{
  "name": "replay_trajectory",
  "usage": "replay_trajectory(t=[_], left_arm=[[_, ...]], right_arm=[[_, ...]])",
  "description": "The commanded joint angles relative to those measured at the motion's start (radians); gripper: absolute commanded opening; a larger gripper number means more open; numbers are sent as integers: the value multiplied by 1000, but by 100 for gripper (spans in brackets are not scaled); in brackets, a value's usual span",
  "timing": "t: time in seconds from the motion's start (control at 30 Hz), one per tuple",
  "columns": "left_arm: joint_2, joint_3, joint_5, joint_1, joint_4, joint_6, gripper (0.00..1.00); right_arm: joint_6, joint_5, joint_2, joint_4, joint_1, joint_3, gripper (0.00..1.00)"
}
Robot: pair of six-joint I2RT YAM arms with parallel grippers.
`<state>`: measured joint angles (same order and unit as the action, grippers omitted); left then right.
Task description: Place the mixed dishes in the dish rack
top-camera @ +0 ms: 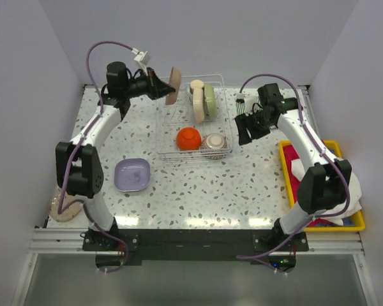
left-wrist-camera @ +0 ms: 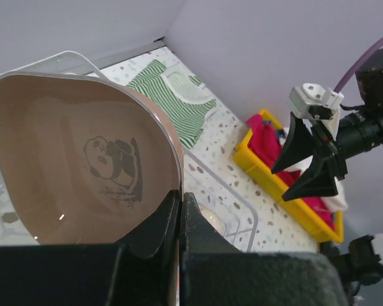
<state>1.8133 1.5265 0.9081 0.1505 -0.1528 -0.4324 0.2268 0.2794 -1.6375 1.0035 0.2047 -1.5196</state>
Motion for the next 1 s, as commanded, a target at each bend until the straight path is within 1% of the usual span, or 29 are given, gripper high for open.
replay_trajectory(t=[0.0,0.03,0.07,0.13,0.2,0.27,0.43,0.57,0.67,0.97], left_arm=[[155,7,86,-11,-588,-607,0],[179,18,75,-12,-631,-653,0],[229,26,69,-14,-696,-730,0],[268,38,29,-23,-717,-778,0],[303,35,15,-25,-758,-856,0],[336,26,11,-25,-830,-938,0],[369,21,-11,-42,-858,-1005,0],[359,34,-12,-54,-831,-1016,0],[373,40,-5,-54,-811,-1031,0],[409,32,-12,-31,-835,-1086,0]], right_arm=[[14,-68,-39,133,-10,-140,62],[13,-71,-54,133,-10,-158,62],[13,-83,-61,133,-11,-166,62],[-4,-104,-82,138,-11,-201,61],[-14,-89,-105,141,-11,-235,61],[-4,-86,-129,150,-11,-247,61],[-4,-98,-171,153,-8,-267,61],[5,-121,-188,164,-1,-286,61],[14,-132,-194,172,7,-294,61],[40,-161,-179,181,47,-287,61]])
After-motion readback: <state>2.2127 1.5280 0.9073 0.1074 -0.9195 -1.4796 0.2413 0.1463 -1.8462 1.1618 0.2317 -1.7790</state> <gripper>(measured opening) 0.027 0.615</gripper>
